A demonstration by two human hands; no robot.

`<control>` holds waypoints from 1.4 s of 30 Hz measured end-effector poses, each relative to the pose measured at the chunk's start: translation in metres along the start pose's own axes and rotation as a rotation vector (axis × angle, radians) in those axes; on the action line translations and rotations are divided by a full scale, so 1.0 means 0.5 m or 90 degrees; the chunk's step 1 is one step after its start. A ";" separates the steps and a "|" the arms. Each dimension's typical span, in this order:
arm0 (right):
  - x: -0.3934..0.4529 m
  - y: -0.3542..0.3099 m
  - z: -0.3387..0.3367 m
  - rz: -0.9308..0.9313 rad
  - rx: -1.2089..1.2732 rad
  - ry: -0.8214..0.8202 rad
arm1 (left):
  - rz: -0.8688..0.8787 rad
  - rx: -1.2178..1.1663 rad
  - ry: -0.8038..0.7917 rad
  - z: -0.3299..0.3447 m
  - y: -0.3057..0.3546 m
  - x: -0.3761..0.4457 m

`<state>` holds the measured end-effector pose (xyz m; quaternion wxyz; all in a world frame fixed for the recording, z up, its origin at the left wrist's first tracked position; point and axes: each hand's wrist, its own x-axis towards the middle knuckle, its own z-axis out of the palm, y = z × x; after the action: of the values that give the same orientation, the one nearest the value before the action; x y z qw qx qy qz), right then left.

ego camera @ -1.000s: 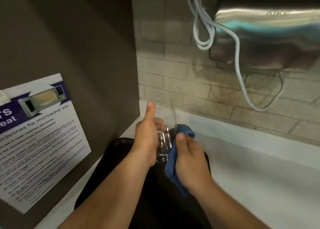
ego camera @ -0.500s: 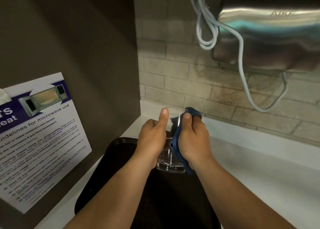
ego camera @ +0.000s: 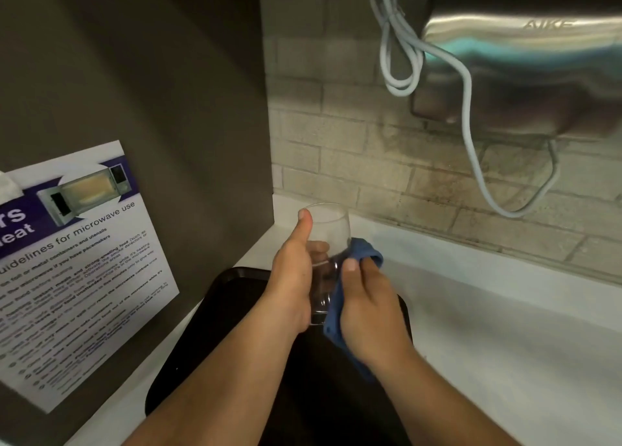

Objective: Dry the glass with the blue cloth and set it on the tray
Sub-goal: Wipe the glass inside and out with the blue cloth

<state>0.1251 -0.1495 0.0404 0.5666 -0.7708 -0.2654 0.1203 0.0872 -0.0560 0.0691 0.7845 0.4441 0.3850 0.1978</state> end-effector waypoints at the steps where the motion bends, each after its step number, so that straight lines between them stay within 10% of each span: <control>1: -0.016 0.001 0.007 -0.072 -0.078 0.002 | 0.001 0.009 0.010 -0.001 -0.002 0.007; 5: 0.009 -0.029 0.010 -0.214 -0.182 0.052 | 0.020 0.033 -0.044 -0.005 -0.012 0.010; 11: 0.083 -0.081 -0.037 0.070 0.190 0.013 | 0.072 -0.022 -0.061 -0.003 0.005 -0.016; 19: -0.014 -0.030 0.004 -0.161 -0.119 0.020 | 0.090 0.053 0.026 -0.001 -0.002 -0.011; 32: 0.062 -0.063 -0.019 -0.088 0.019 0.095 | 0.065 0.049 -0.047 0.015 -0.016 -0.028; 39: 0.059 -0.036 -0.041 0.183 0.219 -0.050 | 0.026 -0.006 -0.027 0.012 0.002 -0.018; 42: -0.011 -0.021 -0.023 0.059 0.010 -0.062 | 0.035 -0.027 0.039 0.012 0.005 -0.006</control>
<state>0.1231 -0.1595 0.0531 0.5530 -0.7708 -0.2560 0.1861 0.0902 -0.0599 0.0742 0.7761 0.4315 0.3918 0.2410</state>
